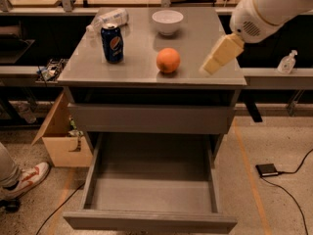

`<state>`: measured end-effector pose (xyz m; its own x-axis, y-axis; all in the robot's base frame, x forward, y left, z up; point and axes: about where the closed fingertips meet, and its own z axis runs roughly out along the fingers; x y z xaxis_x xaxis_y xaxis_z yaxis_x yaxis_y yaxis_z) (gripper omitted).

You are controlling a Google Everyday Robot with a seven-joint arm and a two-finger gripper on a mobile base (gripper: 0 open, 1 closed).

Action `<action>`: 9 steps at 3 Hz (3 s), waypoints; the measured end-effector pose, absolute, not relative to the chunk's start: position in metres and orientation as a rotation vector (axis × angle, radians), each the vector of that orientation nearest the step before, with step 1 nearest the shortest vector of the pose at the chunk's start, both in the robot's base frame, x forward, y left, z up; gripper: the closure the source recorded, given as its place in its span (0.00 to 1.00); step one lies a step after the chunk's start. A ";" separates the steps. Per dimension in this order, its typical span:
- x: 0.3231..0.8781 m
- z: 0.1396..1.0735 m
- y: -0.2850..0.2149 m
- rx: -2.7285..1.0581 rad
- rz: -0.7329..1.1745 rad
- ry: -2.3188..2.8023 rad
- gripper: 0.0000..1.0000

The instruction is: Place orange into middle drawer

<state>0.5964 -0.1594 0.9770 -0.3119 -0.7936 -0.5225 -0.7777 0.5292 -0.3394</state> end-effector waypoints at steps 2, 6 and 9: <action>0.611 0.991 -0.155 -1.196 -0.043 2.069 0.00; 0.687 0.906 -0.079 -0.964 0.253 2.129 0.00; 0.715 0.870 -0.026 -0.979 0.275 2.128 0.02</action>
Offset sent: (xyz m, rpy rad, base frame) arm 0.0148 0.0036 0.0133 0.0449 -0.0637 -0.0360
